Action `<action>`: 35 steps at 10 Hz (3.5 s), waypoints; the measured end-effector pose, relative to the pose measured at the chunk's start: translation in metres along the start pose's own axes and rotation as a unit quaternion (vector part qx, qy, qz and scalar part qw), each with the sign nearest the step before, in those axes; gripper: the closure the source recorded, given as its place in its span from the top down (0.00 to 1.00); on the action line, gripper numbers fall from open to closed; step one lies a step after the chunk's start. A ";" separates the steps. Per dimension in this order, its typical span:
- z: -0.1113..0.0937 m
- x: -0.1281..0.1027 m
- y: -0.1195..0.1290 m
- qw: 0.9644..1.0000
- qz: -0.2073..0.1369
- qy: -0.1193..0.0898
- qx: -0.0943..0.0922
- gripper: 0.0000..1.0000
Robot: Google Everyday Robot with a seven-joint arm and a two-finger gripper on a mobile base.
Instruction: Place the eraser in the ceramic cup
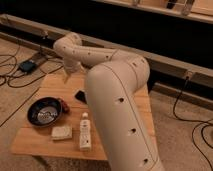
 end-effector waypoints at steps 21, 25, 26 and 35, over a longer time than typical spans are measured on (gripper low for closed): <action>0.001 0.001 0.000 1.000 -0.003 0.001 0.003 0.78; 0.022 0.019 0.003 0.996 -0.088 0.004 -0.002 0.78; 0.029 0.026 0.003 0.995 -0.103 0.006 -0.009 0.78; 0.095 0.060 -0.005 0.984 -0.160 0.062 -0.050 0.78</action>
